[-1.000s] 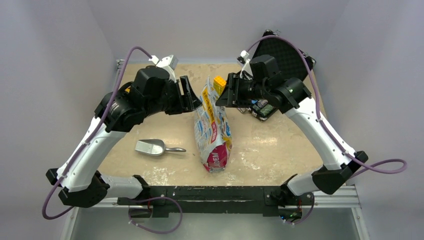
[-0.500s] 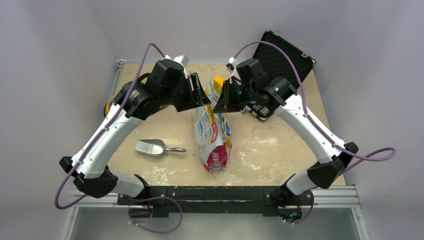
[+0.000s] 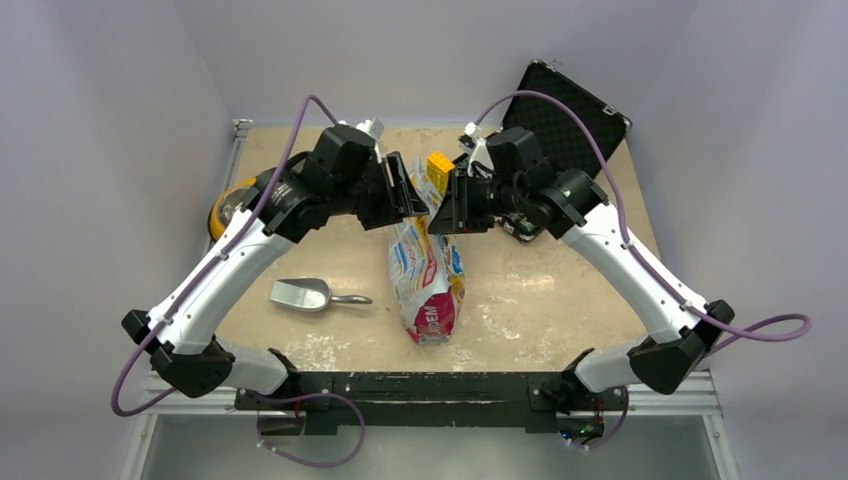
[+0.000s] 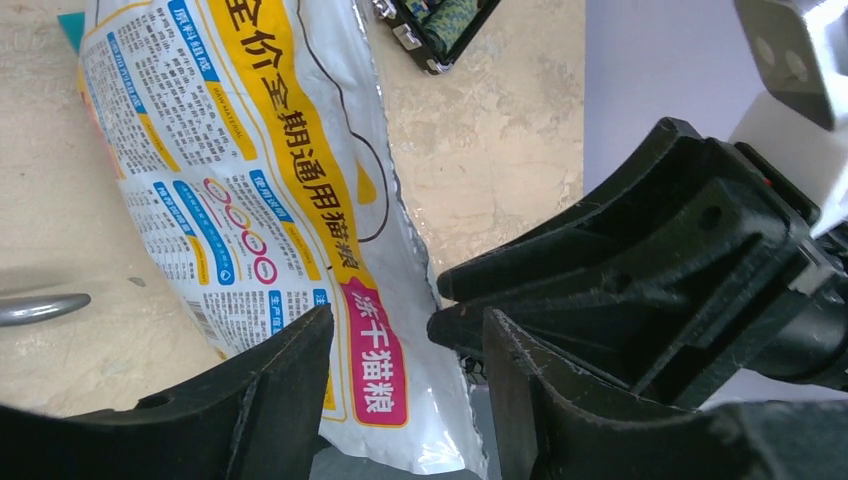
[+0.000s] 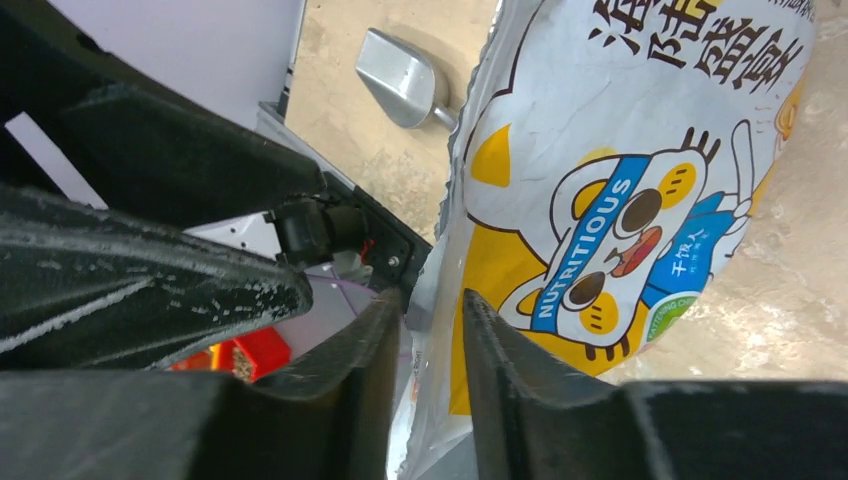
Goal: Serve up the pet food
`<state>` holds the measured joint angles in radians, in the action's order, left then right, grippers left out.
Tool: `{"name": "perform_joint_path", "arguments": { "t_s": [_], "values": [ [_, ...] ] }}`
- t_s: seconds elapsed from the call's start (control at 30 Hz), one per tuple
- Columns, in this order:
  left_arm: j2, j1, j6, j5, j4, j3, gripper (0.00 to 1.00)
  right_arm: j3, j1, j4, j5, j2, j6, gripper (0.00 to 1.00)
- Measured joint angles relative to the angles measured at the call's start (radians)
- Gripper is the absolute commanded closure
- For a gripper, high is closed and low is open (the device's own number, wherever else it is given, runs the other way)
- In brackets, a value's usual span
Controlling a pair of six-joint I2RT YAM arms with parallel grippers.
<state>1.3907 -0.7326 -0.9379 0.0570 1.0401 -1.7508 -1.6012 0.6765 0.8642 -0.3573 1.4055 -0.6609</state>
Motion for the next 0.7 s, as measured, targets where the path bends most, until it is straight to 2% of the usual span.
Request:
{"name": "perform_joint_path", "arguments": {
  "t_s": [0.13,0.23,0.3,0.37,0.43,0.7],
  "values": [
    [-0.029,0.002,-0.018,-0.018,-0.007,0.038,0.28,-0.026,0.022,0.039,0.027,0.000,0.039,0.60],
    [-0.057,0.004,-0.032,-0.024,-0.008,0.074,0.25,-0.027,0.034,0.056,0.053,0.000,0.056,0.63],
    [-0.069,0.005,-0.042,-0.024,-0.008,0.089,0.24,-0.028,0.037,0.066,0.064,0.001,0.067,0.71],
    [-0.075,0.005,-0.049,-0.023,-0.008,0.100,0.24,-0.040,0.037,0.074,0.079,0.006,0.080,0.88],
    [-0.075,0.005,-0.050,-0.024,-0.009,0.106,0.26,-0.061,0.037,0.082,0.088,0.015,0.095,1.00],
    [-0.066,0.005,-0.074,0.007,-0.047,0.107,0.44,-0.011,0.032,0.040,0.063,-0.013,0.095,1.00]
  ]
}}
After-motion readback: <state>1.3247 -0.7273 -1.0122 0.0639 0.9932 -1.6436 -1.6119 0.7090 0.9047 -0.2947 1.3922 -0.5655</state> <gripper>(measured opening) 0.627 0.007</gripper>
